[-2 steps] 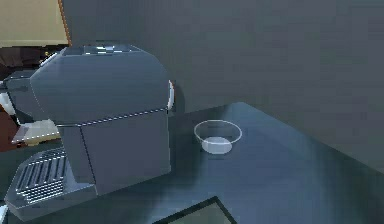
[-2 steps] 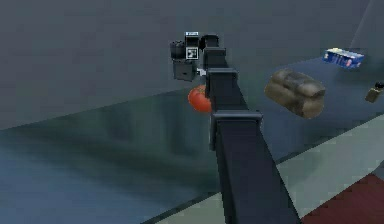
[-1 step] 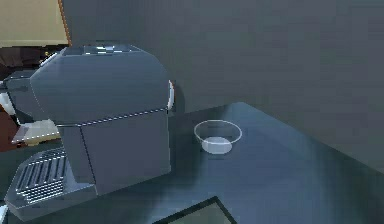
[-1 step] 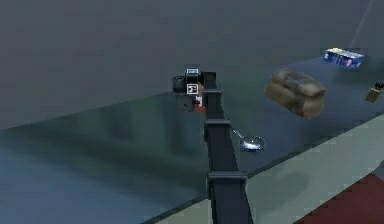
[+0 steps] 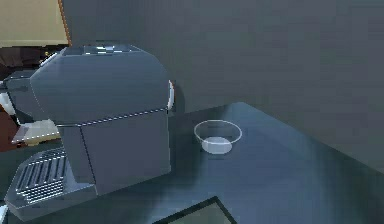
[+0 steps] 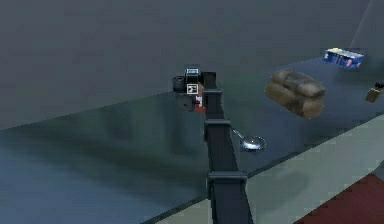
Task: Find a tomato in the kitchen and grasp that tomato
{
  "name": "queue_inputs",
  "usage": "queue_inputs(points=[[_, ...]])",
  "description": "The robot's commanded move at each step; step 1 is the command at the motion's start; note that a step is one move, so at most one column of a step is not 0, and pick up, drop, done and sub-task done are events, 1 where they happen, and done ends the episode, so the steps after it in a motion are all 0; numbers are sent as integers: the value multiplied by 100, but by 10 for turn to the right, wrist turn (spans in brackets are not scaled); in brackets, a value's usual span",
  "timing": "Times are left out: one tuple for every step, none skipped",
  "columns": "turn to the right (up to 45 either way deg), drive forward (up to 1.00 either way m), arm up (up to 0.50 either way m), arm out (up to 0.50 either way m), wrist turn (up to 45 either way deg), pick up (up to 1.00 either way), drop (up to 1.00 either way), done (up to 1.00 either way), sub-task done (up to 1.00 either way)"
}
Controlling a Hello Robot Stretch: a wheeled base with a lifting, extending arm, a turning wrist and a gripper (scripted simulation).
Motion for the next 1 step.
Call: queue_inputs(points=[[0, 0, 10, 0, 0, 0, 0, 0, 0]])
